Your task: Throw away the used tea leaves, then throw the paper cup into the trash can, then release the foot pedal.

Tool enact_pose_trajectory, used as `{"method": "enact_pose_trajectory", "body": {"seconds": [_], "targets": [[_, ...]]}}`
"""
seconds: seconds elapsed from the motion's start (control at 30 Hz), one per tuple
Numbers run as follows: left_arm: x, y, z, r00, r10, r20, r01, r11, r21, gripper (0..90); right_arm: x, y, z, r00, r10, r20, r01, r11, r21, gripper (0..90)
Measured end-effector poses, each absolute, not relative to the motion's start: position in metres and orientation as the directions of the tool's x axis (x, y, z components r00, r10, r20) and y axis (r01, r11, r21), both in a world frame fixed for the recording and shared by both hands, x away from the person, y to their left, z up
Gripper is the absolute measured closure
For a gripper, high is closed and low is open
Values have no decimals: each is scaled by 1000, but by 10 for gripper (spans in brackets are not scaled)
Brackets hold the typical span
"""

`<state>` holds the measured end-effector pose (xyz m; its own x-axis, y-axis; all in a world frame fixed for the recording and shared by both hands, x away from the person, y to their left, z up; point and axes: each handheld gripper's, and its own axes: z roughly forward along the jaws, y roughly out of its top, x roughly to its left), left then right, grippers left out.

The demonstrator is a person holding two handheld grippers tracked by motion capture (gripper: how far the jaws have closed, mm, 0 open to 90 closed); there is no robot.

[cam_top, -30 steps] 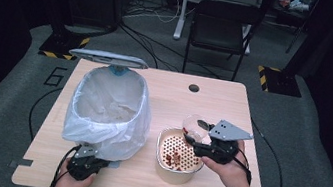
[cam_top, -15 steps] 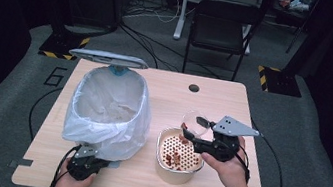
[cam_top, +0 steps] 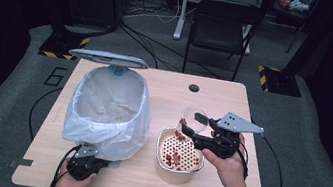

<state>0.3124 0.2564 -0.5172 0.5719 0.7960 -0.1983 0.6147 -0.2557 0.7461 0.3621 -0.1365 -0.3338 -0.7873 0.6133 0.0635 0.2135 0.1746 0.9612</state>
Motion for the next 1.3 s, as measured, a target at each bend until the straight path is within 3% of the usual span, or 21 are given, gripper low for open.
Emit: {"method": "enact_pose_trajectory", "body": {"seconds": [0.47, 1.3], "targets": [[312, 256, -517, 572, 796, -199, 615, -256, 746, 900, 370, -106, -310, -813, 582, -5, 152, 221, 963, 389], [313, 257, -517, 572, 795, -202, 616, -253, 746, 900, 395, -43, -275, -871, 492, -21, 90, 201, 976, 383]]}}
